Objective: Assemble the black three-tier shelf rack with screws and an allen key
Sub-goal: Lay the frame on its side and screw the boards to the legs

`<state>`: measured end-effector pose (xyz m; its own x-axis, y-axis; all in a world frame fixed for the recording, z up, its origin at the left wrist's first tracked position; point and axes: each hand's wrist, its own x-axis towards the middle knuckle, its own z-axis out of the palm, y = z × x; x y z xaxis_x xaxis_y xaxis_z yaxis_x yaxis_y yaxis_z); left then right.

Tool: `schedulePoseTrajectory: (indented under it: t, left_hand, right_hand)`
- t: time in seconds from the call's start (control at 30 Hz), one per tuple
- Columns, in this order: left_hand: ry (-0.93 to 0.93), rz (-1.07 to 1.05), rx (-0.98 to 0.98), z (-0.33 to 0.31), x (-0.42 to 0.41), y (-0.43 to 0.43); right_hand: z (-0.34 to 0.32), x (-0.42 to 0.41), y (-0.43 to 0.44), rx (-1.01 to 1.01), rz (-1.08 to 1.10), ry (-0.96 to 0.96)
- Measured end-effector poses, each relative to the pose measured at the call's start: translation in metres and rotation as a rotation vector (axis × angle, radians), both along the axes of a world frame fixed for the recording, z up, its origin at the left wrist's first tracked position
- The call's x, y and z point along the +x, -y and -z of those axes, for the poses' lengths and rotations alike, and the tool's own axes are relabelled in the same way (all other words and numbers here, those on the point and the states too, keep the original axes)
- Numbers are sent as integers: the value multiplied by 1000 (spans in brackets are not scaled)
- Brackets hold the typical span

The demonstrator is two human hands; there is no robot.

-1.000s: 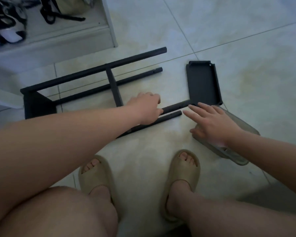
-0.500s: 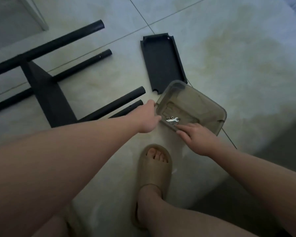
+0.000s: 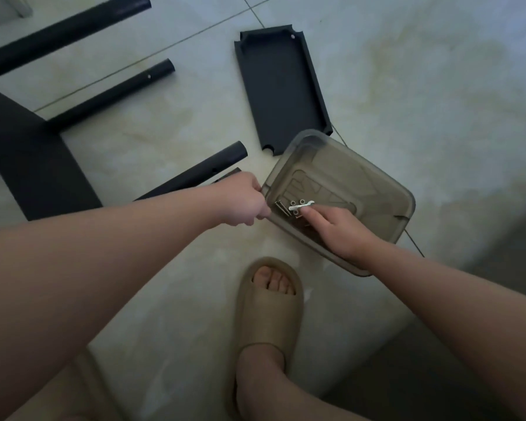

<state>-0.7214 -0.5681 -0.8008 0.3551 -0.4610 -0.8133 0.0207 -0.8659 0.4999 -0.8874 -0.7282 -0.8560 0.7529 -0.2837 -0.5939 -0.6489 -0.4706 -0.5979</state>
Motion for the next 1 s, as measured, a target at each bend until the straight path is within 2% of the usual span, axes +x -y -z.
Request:
schedulePoseTrajectory:
  t: [0.1, 0.2, 0.37, 0.5, 0.77, 0.87, 1.0]
  left_hand:
    - [-59, 55, -8, -3, -4, -4]
    - [-76, 74, -23, -5, -10, -3]
    - [-191, 194, -4, -8, -27, -3]
    - [-217, 168, -26, -7, -36, -1]
    - [-195, 107, -81, -2, -45, -1]
    - [-140, 103, -125, -3, -54, 2]
    - [5, 204, -94, -18, -56, 0]
  right_hand:
    - [4, 3, 4, -137, -94, -59]
    - [6, 10, 5, -190, -160, -90]
    - [10, 32, -5, -304, -420, -141]
    - [19, 43, -16, -446, -548, -191]
    - [19, 32, -10, -454, -470, -194]
    - [6, 25, -2, -422, -316, -167]
    - [-25, 20, 4, -346, -67, -47]
